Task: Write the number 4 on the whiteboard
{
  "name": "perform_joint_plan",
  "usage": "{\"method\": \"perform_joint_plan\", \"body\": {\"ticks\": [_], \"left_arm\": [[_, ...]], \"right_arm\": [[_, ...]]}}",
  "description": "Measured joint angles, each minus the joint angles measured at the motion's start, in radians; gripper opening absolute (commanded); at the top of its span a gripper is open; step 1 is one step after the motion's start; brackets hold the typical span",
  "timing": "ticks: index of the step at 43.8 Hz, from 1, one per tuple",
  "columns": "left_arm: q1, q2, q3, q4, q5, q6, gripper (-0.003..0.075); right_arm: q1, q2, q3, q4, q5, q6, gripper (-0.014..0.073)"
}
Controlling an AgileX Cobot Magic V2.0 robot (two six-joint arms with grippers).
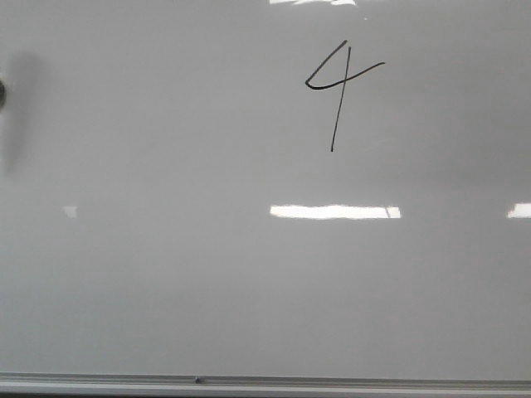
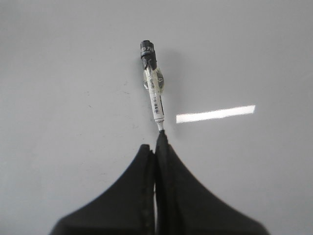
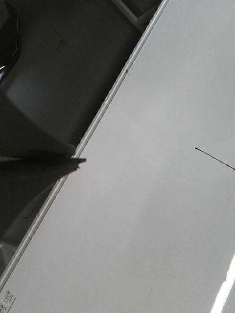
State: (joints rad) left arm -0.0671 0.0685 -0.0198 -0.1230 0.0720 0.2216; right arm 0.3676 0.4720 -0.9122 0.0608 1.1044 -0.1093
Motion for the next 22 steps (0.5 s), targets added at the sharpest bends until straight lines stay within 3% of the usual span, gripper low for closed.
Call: {"method": "perform_joint_plan", "body": {"ticks": [10, 22], "left_arm": [[0.001, -0.075, 0.027, -0.002, 0.002, -0.008, -0.0020], [0.009, -0.075, 0.027, 0.138, 0.014, -0.190, -0.0020]], "right_arm": [[0.000, 0.000, 0.000, -0.002, 0.000, 0.000, -0.0069], [0.000, 0.000, 0.000, -0.002, 0.000, 0.000, -0.0069]]}}
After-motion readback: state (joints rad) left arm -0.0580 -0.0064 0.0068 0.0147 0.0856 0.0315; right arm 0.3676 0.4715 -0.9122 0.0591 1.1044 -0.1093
